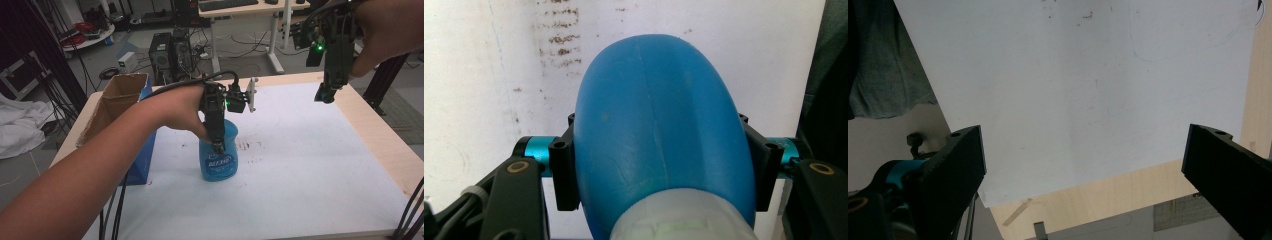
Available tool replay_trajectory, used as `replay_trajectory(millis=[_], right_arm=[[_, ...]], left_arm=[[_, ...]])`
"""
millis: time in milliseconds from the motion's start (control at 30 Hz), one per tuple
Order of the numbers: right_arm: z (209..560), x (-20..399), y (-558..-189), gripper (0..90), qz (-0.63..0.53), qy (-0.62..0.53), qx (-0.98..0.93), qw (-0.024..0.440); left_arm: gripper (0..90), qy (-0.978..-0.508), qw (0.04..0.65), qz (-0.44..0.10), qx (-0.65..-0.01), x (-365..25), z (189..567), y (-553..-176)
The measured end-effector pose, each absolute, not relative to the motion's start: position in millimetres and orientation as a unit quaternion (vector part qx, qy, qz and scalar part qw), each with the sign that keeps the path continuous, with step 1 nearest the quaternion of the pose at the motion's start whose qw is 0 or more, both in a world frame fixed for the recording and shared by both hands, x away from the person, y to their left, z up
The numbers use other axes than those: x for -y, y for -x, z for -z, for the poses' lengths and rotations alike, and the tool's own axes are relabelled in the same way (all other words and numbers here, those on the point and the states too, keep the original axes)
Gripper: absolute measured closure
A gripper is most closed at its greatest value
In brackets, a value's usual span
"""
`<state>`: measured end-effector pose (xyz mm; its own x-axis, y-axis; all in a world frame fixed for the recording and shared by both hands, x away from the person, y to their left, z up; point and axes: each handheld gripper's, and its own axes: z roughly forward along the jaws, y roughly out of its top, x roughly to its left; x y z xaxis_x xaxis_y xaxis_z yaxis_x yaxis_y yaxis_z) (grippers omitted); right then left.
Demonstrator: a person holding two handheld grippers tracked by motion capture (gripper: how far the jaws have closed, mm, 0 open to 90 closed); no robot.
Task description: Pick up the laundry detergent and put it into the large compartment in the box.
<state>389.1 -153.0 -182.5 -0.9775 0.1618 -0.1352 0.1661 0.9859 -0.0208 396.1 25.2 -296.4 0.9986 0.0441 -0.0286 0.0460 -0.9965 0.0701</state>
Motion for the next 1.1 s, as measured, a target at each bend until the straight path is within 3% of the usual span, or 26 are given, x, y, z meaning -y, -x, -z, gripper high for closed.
replay_trajectory(millis=[533, 1100], right_arm=[[185, 154, -389, 2.9, 0.015, -0.082, -0.994, 0.064], [185, 151, -389, 2.9, 0.009, -0.078, -0.995, 0.066]], left_arm=[[36.7, -0.999, 0.011, -0.003, -0.039, -30, 291, -398], [36.7, -0.995, 0.020, -0.021, -0.092, -68, 199, -404]])
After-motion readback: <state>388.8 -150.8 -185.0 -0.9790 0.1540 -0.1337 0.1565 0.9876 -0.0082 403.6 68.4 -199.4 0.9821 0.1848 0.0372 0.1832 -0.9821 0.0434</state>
